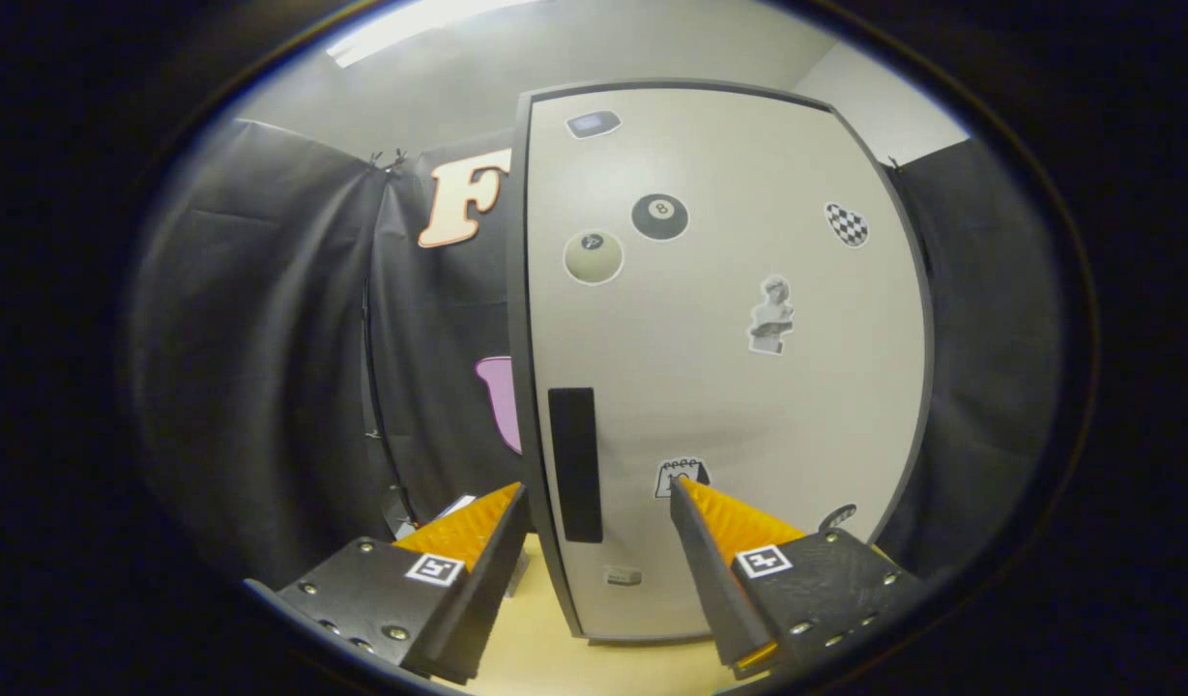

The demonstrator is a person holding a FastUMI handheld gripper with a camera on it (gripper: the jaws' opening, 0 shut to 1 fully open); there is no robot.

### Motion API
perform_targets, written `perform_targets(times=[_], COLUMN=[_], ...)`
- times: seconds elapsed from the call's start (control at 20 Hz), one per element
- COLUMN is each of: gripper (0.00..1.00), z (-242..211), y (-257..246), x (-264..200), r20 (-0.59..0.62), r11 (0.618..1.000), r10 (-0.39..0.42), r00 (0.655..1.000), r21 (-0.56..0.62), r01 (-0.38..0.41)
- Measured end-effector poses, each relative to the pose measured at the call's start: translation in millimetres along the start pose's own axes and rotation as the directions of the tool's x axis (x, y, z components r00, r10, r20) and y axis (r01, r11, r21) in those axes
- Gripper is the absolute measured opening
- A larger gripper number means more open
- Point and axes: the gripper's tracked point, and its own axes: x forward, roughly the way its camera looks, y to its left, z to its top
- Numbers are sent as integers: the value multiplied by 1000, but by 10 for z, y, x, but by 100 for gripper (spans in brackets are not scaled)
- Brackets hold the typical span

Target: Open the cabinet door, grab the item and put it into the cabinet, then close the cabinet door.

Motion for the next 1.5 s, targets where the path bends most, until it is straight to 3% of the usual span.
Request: perform_targets(times=[0.35,0.45,0.7,0.8,0.85,1.1,1.5], gripper=[78,57,56,32,36,18,18], z=[68,90,-53,-22,-28,-22,-20], y=[170,153,137,143,148,144,129], x=[261,365,666,677,721,697,549], r20=[48,59,23,33,29,55,41], r11=[1000,999,998,996,996,992,994], r10=[-3,-26,-65,-87,-93,-121,-99], r00=[999,998,998,996,995,991,994], r21=[-29,-26,-18,6,1,-10,-38], r01=[4,28,65,87,93,122,101])
